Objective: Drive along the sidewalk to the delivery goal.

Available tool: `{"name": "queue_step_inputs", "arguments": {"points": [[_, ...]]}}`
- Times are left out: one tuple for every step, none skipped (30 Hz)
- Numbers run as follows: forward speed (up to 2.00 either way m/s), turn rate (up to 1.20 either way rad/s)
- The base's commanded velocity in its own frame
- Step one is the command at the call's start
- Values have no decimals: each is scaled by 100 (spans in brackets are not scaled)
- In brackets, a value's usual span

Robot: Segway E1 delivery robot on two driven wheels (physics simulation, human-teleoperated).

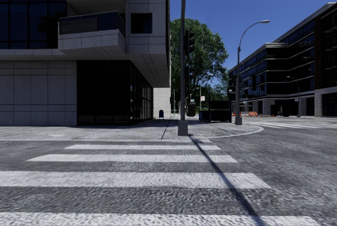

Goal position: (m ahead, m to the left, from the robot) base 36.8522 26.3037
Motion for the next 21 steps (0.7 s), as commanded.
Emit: {"name": "queue_step_inputs", "arguments": {"points": [[173,0],[173,0],[173,0],[174,0],[174,0],[176,0],[182,0],[186,0],[186,0],[187,0],[188,0],[189,0],[189,0],[191,0],[191,4],[191,18],[191,18],[191,27],[191,47],[191,63],[191,63]]}}
